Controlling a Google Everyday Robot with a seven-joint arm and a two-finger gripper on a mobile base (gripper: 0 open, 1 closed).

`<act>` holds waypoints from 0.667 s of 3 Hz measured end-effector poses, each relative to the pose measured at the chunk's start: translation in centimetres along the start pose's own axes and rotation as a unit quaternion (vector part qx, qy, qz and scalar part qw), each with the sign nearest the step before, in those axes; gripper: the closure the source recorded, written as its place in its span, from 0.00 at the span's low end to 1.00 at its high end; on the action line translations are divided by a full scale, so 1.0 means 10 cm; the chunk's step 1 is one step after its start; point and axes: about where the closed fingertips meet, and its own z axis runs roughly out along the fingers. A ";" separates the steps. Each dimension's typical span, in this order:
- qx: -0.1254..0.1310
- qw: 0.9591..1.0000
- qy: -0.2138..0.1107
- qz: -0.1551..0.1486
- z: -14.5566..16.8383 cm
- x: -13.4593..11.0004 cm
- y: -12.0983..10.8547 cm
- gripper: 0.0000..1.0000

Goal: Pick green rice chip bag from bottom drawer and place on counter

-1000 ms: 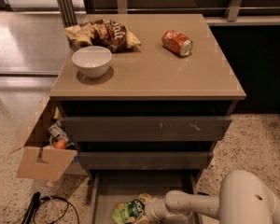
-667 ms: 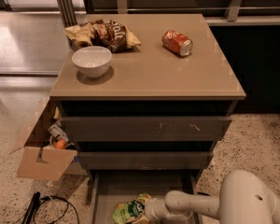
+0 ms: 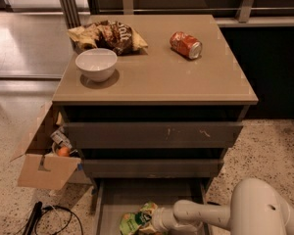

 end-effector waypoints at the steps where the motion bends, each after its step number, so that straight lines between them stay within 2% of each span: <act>1: -0.001 1.000 0.000 0.000 0.00 0.00 0.00 1.00; 2: -0.005 1.000 -0.009 -0.003 -0.13 -0.11 0.06 1.00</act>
Offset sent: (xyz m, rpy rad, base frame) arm -0.0092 -0.0050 0.0428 0.0408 -0.0096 0.0233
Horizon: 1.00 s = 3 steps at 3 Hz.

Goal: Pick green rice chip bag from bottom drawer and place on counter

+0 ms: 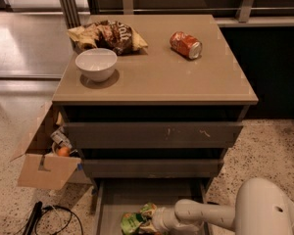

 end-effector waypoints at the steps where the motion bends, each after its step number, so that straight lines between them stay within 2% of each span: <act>1: -0.001 1.000 -0.013 -0.007 -0.22 -0.16 0.05 1.00; 3: 0.001 0.998 -0.052 -0.047 -0.90 -0.65 0.17 1.00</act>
Offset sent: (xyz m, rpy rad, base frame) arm -0.0127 -0.0255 0.1032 0.0927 -0.0833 0.0275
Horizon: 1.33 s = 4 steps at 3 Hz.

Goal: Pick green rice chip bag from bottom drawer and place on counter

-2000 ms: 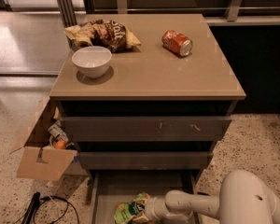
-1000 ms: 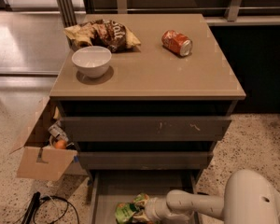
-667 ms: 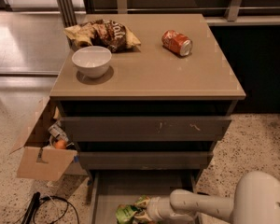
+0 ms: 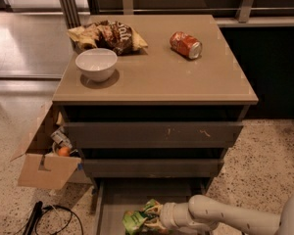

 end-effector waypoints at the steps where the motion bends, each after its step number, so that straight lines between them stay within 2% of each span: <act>1: 0.001 1.000 -0.016 -0.025 -0.47 -0.35 -0.06 1.00; 2: 0.013 0.998 -0.014 -0.055 -1.12 -0.76 -0.29 1.00; 3: 0.013 0.998 -0.014 -0.055 -1.12 -0.76 -0.29 1.00; 4: 0.009 0.998 -0.014 -0.066 -1.15 -0.87 -0.31 1.00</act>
Offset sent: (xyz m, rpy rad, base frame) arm 0.0356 -0.0803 0.1931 -0.0014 -0.1623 0.0422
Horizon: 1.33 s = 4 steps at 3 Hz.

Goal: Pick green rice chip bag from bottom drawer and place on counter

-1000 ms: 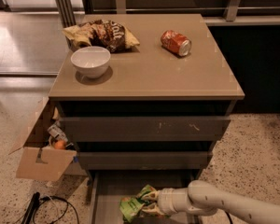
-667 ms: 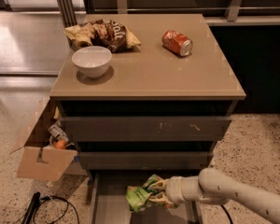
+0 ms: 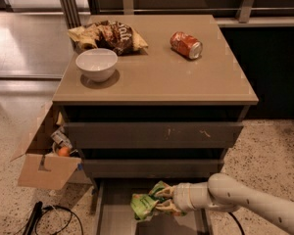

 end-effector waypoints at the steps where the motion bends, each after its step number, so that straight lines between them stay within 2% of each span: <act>1: -0.005 1.000 -0.002 -0.023 -0.11 -0.35 0.02 1.00; 2: -0.001 0.997 0.012 -0.079 -0.48 -0.95 -0.04 1.00; 3: 0.004 0.994 0.020 -0.111 -0.81 -1.36 -0.07 1.00; 4: 0.024 0.991 0.019 -0.133 -1.26 -1.75 -0.18 1.00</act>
Offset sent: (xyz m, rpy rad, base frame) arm -0.0133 0.0176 0.1961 -0.1106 -0.2483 0.1492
